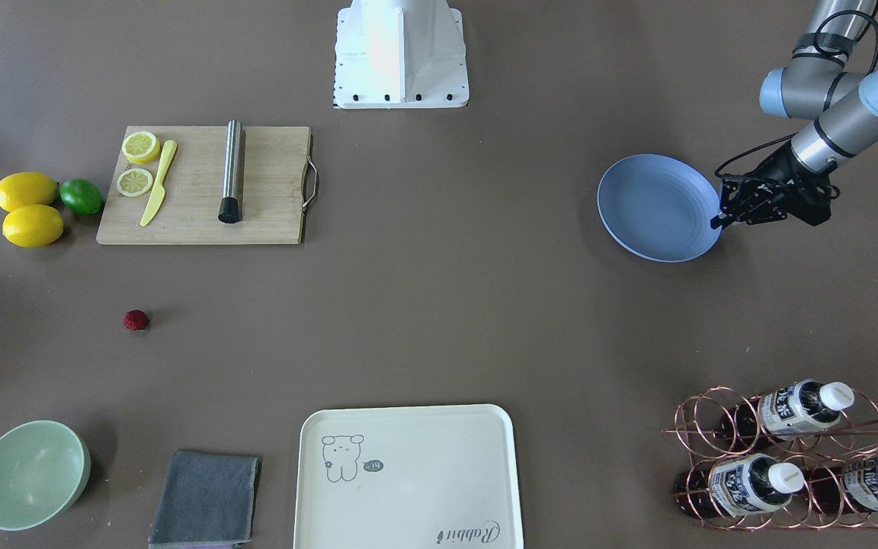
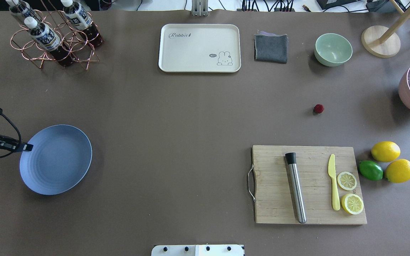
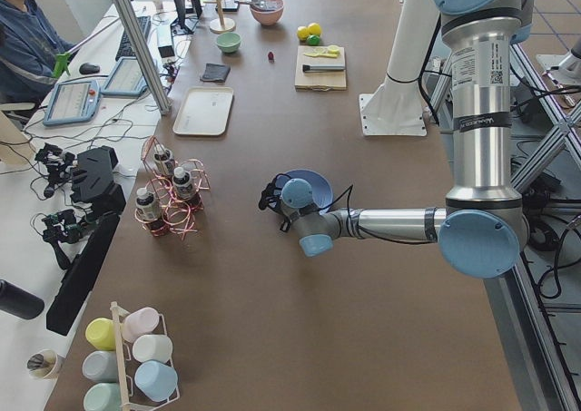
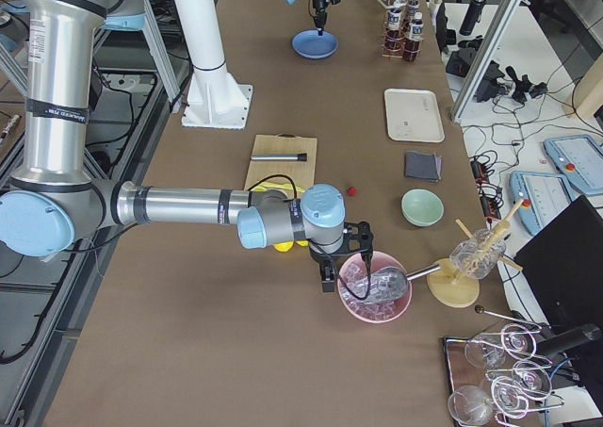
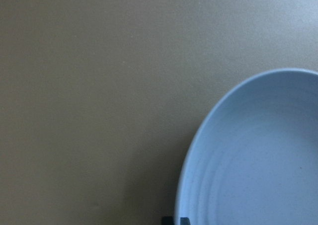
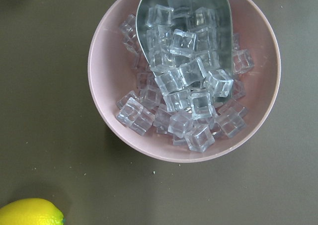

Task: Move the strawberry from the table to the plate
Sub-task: 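Push the light blue plate with the left gripper toward the table center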

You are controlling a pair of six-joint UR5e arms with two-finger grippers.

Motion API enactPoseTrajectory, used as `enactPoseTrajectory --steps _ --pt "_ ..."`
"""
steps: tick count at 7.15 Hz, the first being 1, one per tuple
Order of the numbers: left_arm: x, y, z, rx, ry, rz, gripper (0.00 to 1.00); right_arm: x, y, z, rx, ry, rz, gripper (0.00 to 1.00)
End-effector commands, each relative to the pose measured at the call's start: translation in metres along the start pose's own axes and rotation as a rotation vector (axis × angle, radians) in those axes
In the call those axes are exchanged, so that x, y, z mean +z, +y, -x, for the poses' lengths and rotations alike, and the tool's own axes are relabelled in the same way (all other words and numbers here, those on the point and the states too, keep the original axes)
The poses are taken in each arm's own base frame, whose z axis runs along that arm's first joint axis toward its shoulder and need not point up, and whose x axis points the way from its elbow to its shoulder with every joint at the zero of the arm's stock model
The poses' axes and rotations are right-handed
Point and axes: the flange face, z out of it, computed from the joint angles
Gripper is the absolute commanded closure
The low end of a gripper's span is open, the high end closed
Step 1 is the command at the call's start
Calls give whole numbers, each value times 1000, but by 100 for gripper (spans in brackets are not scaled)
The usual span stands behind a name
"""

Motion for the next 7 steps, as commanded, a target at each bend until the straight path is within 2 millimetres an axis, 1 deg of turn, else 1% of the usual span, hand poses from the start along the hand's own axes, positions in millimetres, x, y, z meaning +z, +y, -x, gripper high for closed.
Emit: enactPoseTrajectory --steps 1,2,3,4,5,6,7 --pt "-6 -41 -37 -82 87 -9 100 0 0 1 0 -2 0 0" --pt "1 -82 -69 -137 119 -32 100 -1 -1 1 0 -2 -2 0" --pt "12 -130 -107 -148 115 -40 100 0 -1 1 0 -2 -1 0" --pt "26 -166 -146 -151 93 -40 100 -1 -2 3 -5 -4 -3 0" --pt "46 -186 -192 -146 91 -32 100 1 -3 6 -8 -5 2 0" --pt "72 -200 -243 -151 69 -26 100 3 -5 9 -13 -6 7 0" --pt "101 -204 -300 -141 24 -37 100 4 -6 11 -17 -8 9 0"
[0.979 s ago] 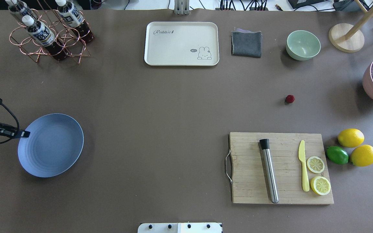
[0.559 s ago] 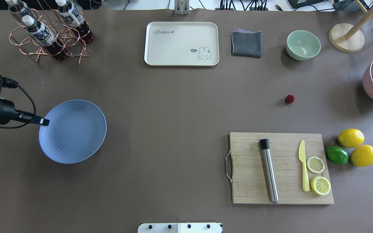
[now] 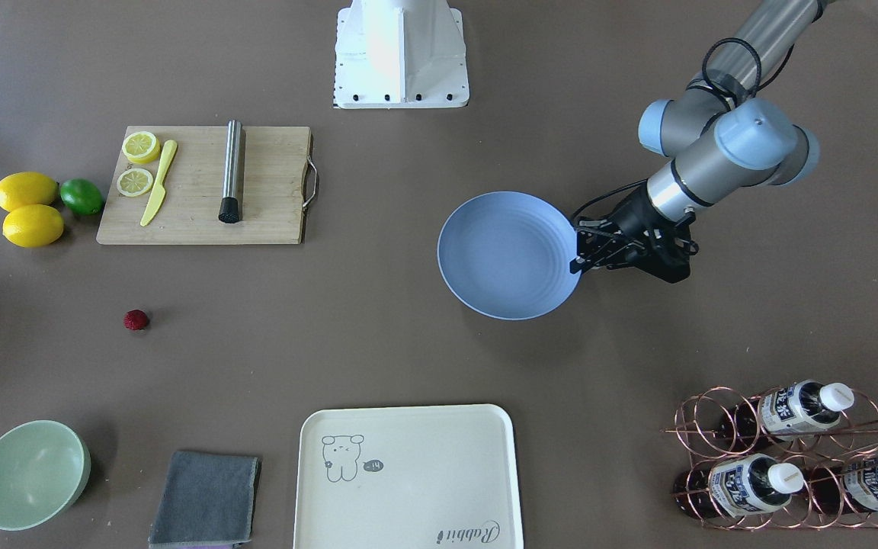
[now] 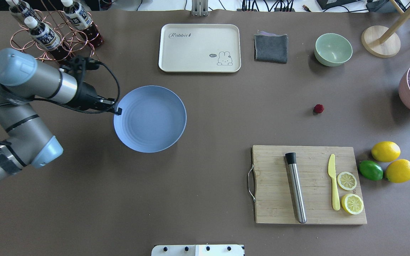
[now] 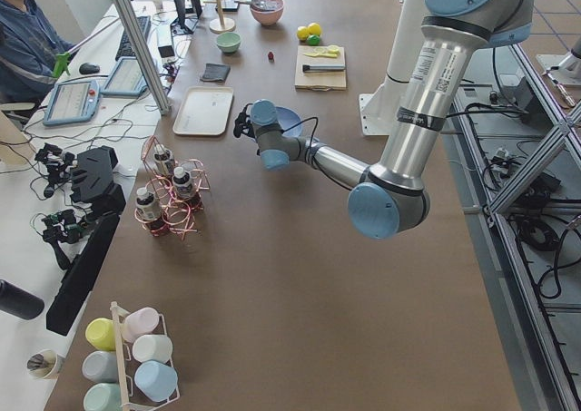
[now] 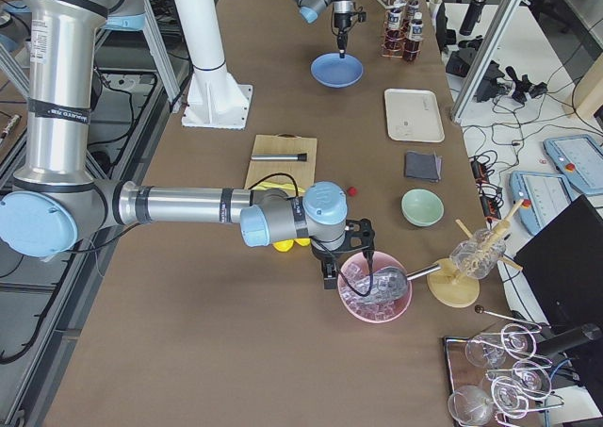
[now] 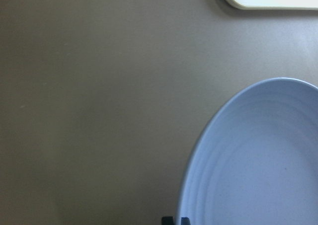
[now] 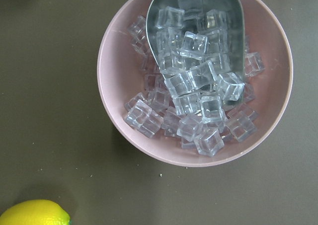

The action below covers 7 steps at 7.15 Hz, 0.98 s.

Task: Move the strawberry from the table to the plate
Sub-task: 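Push the light blue plate with the left gripper toward the table center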

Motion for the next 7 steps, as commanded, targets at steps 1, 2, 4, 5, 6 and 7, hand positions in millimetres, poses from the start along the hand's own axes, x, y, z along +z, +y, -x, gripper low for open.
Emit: enactPoseTrajectory --steps 1,2,4,5,6,7 --pt "56 8 -91 15 -56 -14 100 3 -1 4 -6 -2 7 0" --pt "79 10 -104 1 -71 -14 100 5 -1 5 -9 -3 11 0" --pt "88 6 -102 -2 -82 -21 98 7 -2 7 -14 -4 16 0" --pt "88 6 -101 9 -84 -23 3 7 -3 9 -16 -5 16 0" --pt "75 -4 -94 1 -89 -38 2 9 -6 18 2 -8 17 0" --pt "51 -14 -67 -3 -98 -49 2 9 -18 33 30 -12 14 0"
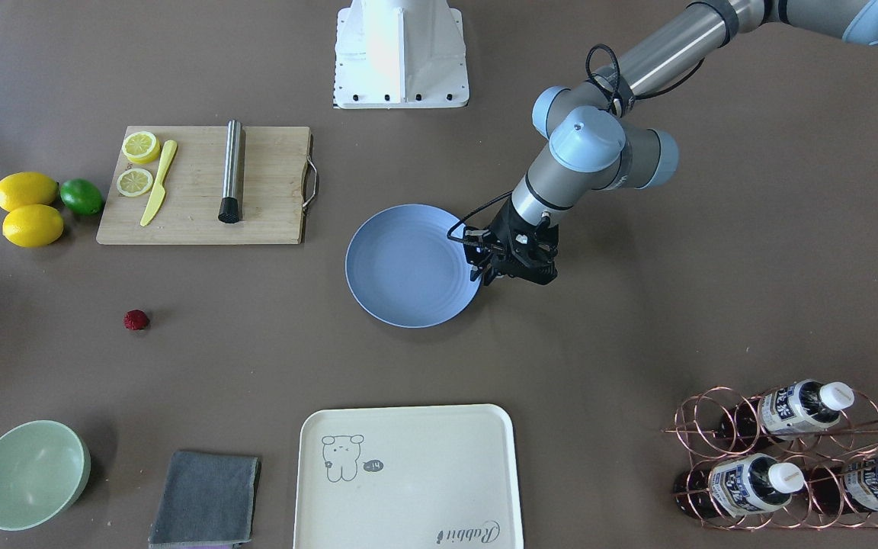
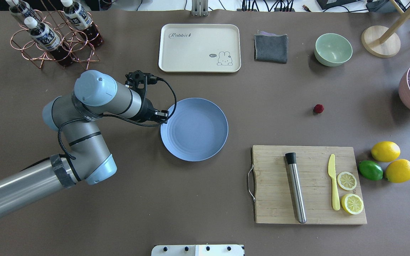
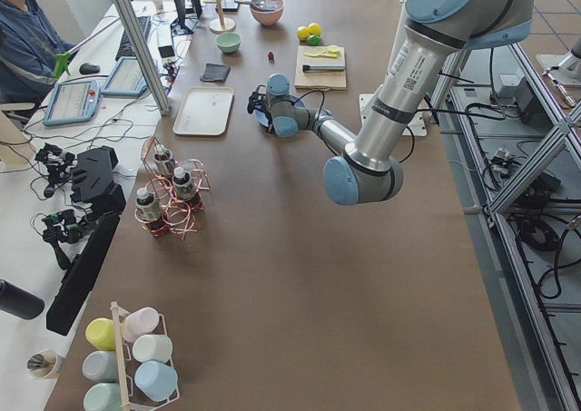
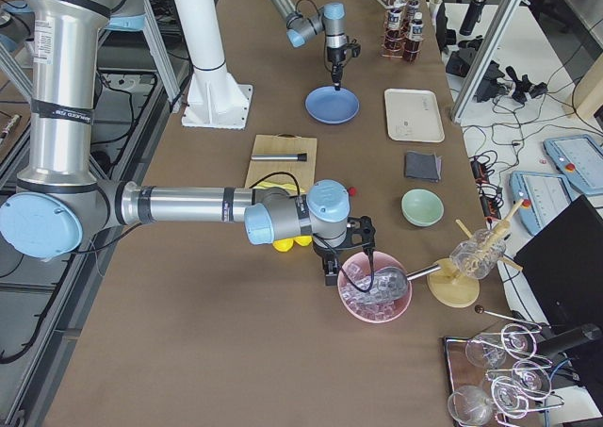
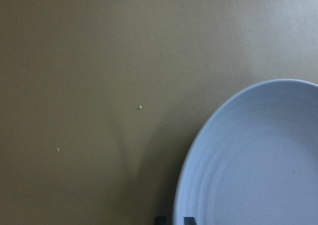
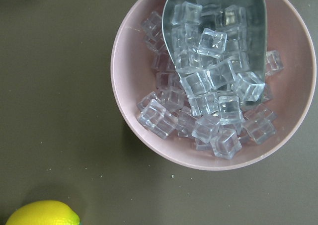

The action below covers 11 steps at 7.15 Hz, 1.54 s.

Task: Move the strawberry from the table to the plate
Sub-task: 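Push the light blue plate with the left gripper toward the table center, then withdraw the left arm while the right arm reaches toward the red strawberry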

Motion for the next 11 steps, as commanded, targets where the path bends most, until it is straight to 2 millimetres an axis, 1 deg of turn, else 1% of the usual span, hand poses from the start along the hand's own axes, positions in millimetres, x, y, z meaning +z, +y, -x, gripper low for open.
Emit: enactPoseTrajectory --steps 1,2,3,4,5,6,7,8,9,10,11 --pt "-58 -27 68 19 -9 -4 2 6 -23 36 55 -12 2 0" --pt "-101 -42 111 55 -26 6 2 10 -37 61 86 -22 5 0" --pt "-142 -37 165 111 -75 22 2 18 -56 99 129 -35 12 0" --pt "-181 -33 224 177 -119 40 2 31 -70 147 173 -43 -2 0" --pt "-218 -35 275 230 -137 49 1 49 -73 186 204 -39 -27 0" --pt "-261 -18 341 254 -134 60 1 63 -74 215 220 -35 -43 0" --pt "-303 -11 389 271 -131 41 1 73 -84 257 240 -38 -55 0" --pt "-331 35 455 283 -178 57 1 87 -88 301 261 -34 -72 0" --pt "-348 61 496 132 -215 103 1 95 -87 323 254 -38 -71 0" --pt "-374 73 525 25 -245 115 1 99 -86 330 245 -39 -65 0" --pt "-376 76 530 23 -250 118 1 108 -89 342 227 -37 -59 0"
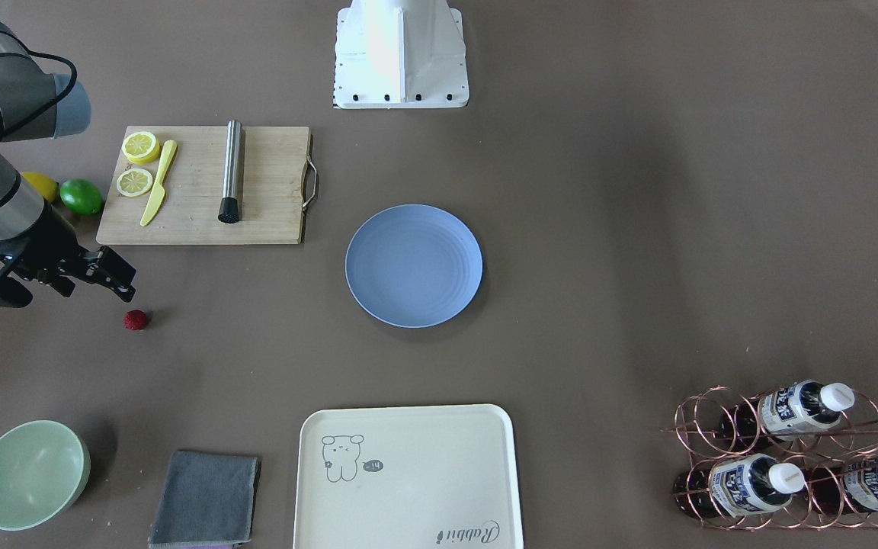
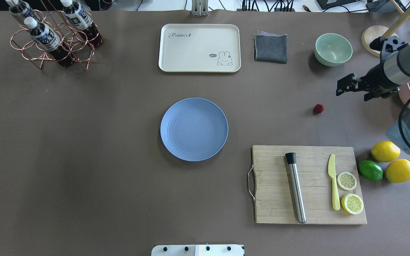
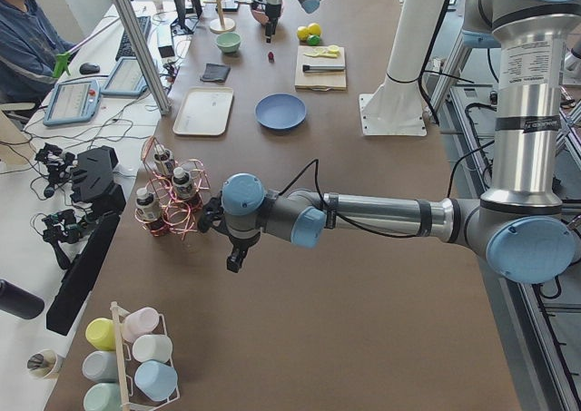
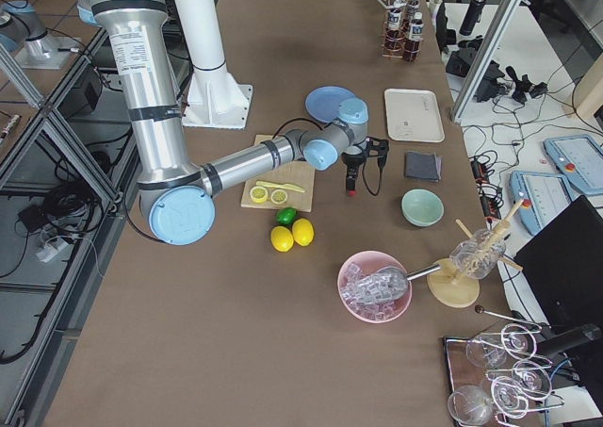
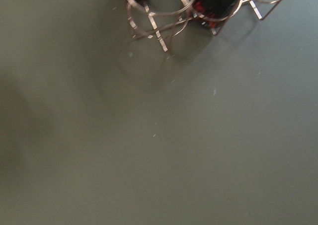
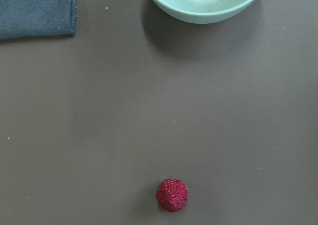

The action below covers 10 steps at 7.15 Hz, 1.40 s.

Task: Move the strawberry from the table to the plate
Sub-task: 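Withdraw the left arm while the right arm reaches toward the red strawberry, then lower the right gripper onto the red strawberry and close it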

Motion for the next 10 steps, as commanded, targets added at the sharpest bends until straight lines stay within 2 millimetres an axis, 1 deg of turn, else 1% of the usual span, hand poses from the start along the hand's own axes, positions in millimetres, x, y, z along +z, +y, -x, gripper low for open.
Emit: enactPoseTrajectory --steps 1,2,3,4,5,6,7,9,10 --pt "-4 20 22 -56 -9 25 1 27 2 24 -29 33 -17 0" --pt "-2 25 23 -61 -8 31 1 41 6 21 -32 60 -15 0" --pt "2 36 25 -71 -6 42 1 54 5 14 -28 87 -18 0" --pt "2 37 25 -72 -6 42 1 64 4 8 -43 81 -25 0" --pt "2 37 25 -72 -6 42 1 81 1 -2 -56 55 -37 1" --pt "2 37 25 -72 -6 42 1 83 0 -4 -62 44 -42 1" --pt "1 36 24 -70 -3 40 1 84 1 -4 -60 42 -42 5" --pt "1 36 24 -71 3 40 1 82 4 -5 -52 44 -53 33" --pt "2 37 24 -72 5 41 1 82 6 -6 -36 45 -50 75"
